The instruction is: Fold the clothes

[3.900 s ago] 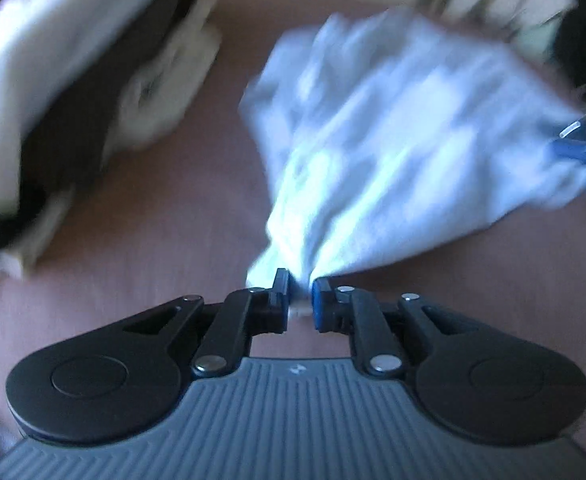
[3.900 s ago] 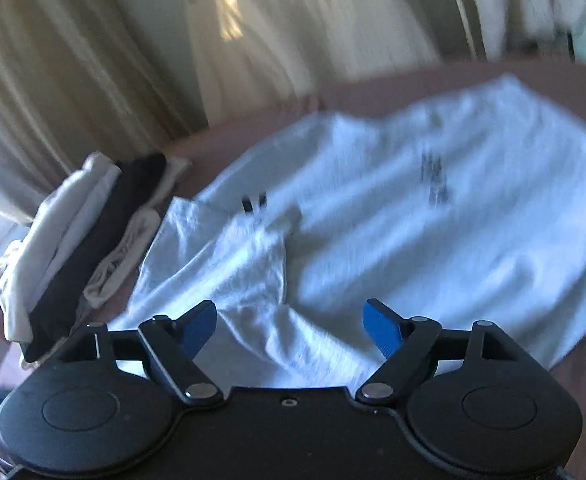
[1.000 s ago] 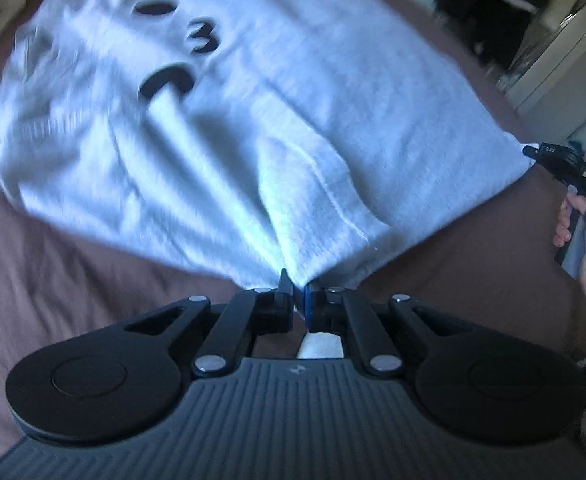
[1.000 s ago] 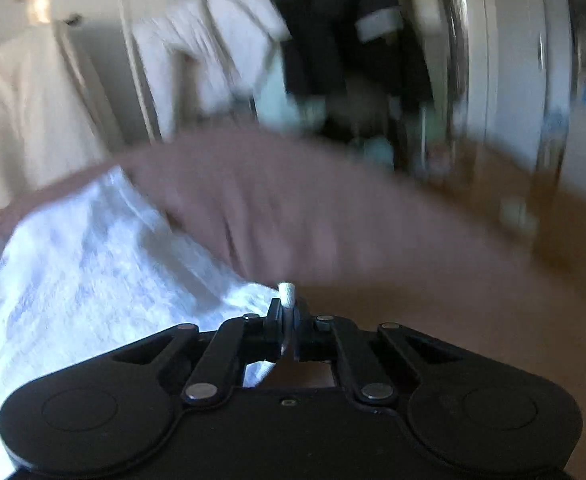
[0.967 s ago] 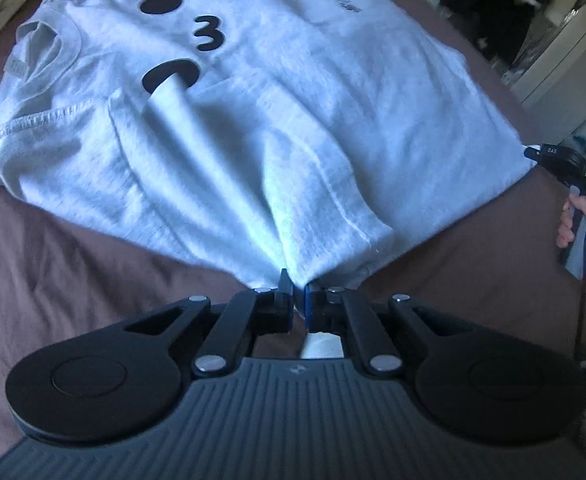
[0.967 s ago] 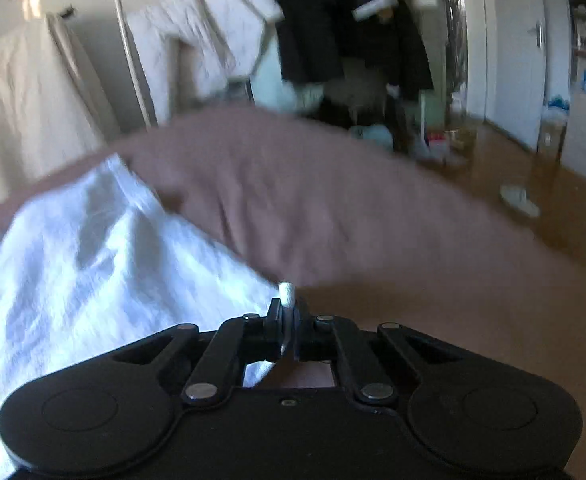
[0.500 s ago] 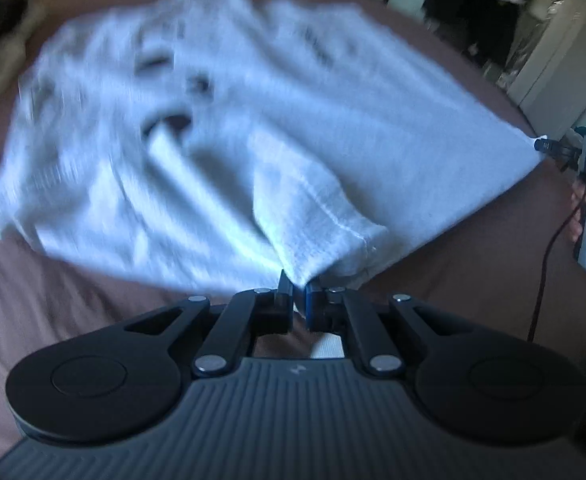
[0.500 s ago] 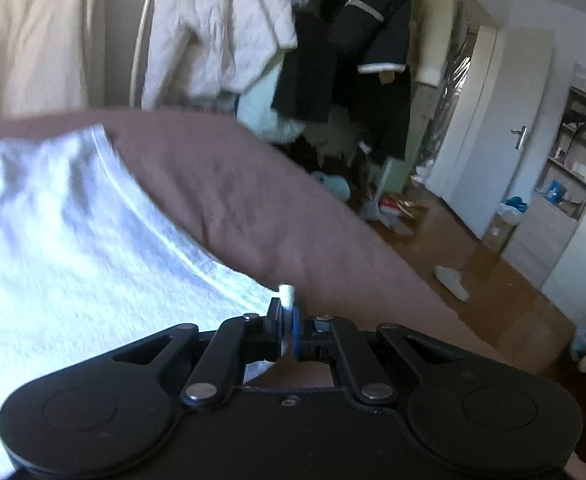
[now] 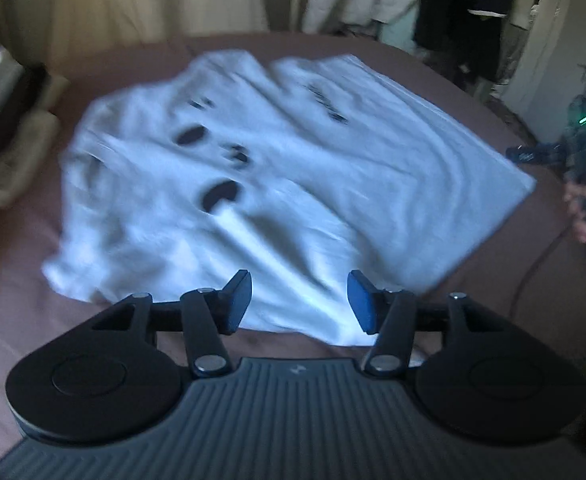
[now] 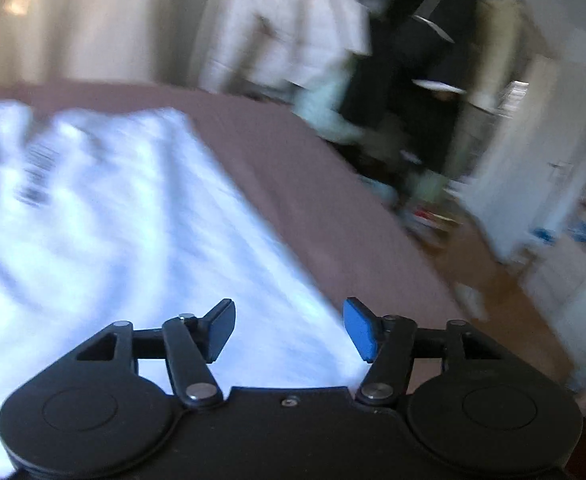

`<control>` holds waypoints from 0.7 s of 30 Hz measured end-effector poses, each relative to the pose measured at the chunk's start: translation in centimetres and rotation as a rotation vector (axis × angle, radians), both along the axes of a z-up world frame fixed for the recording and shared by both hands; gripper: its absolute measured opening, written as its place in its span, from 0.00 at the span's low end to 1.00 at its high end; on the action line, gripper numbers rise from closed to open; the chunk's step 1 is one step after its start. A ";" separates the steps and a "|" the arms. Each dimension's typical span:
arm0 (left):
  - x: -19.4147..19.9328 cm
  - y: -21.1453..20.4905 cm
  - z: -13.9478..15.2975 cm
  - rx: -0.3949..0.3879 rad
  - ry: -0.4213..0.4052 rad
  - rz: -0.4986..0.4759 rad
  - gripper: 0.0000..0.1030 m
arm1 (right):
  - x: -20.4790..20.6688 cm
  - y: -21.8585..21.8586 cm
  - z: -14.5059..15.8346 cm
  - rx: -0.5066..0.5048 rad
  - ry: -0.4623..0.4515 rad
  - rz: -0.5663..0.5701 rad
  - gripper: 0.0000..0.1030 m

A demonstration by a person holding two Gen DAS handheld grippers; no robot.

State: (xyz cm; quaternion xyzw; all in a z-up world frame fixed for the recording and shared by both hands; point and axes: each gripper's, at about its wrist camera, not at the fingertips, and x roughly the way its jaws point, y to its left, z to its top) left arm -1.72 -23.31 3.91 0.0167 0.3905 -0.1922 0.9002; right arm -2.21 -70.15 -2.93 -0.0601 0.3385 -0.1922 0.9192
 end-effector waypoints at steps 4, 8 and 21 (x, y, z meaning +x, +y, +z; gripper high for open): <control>1.3 4.5 -0.3 0.046 0.029 0.188 0.56 | 0.3 5.7 1.2 0.340 0.031 0.321 0.74; 2.0 9.8 -2.4 0.021 0.120 0.365 0.56 | 0.7 12.9 -0.6 0.579 0.151 0.606 0.76; 2.5 15.6 -6.8 -0.142 0.167 0.430 0.56 | 4.9 18.4 -8.2 1.056 0.231 0.638 0.77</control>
